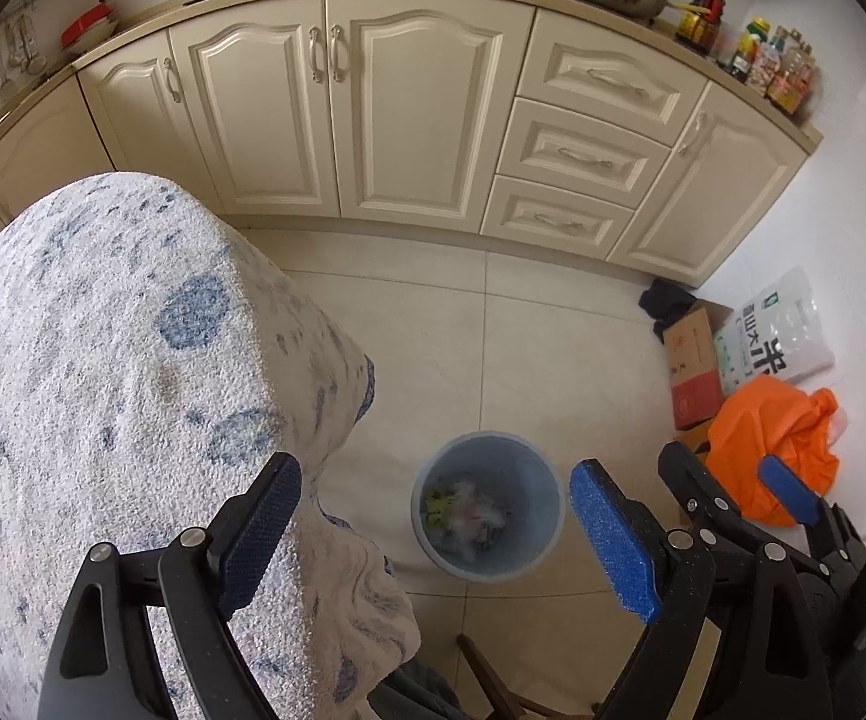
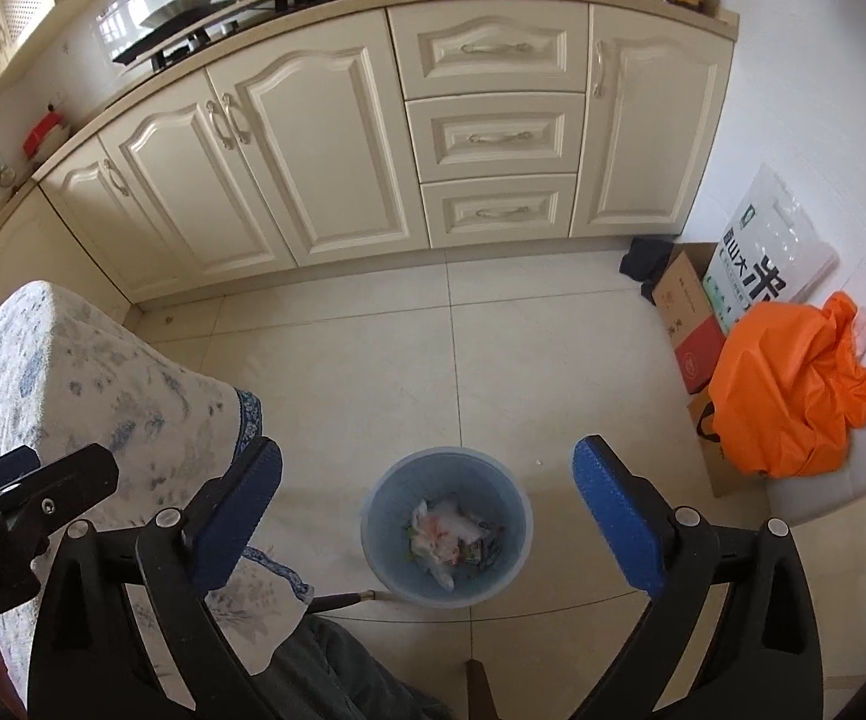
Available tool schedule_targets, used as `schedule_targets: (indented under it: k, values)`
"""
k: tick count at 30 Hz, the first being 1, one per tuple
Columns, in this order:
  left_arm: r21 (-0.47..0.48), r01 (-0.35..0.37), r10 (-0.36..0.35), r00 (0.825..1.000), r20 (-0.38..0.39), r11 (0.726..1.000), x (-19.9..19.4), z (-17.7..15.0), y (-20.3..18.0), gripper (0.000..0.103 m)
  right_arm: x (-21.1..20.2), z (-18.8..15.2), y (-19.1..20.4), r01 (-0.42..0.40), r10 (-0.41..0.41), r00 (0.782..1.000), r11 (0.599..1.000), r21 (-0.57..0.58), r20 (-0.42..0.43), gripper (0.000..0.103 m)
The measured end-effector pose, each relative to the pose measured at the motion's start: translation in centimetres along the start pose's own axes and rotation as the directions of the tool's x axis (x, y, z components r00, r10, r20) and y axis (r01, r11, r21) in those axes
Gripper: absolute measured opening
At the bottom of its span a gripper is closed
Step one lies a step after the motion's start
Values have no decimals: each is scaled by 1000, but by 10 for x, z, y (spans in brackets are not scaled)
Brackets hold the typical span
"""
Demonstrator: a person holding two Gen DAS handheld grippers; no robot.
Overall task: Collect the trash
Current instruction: 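Swing both open tools back over the table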
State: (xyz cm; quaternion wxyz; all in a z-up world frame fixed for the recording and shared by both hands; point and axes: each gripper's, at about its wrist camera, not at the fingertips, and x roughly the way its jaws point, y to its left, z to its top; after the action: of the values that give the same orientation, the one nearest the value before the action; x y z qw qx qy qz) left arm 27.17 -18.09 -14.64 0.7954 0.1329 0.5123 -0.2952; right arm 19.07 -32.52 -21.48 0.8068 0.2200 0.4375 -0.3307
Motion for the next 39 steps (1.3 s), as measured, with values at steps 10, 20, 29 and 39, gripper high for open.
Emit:
schedule_targets:
  k: [10, 20, 29, 39]
  values:
    - [0, 7, -7, 1000, -2, 1000, -14, -13, 11, 88, -9, -3, 1, 27, -26, 1000, 1000, -8, 11, 99]
    - [-66, -26, 29, 999, 43, 998, -53, -26, 40, 88, -35, -4, 21, 2, 2, 998, 998, -59, 68, 99]
    - [-193, -96, 120, 986, 114, 976, -113, -64, 101, 88, -64, -8, 83, -80, 102, 988, 980, -185, 115, 99]
    - [-398, -206, 271, 956, 114, 894, -174, -116, 187, 89, -83, -33, 199, -239, 289, 956, 874, -423, 57, 99]
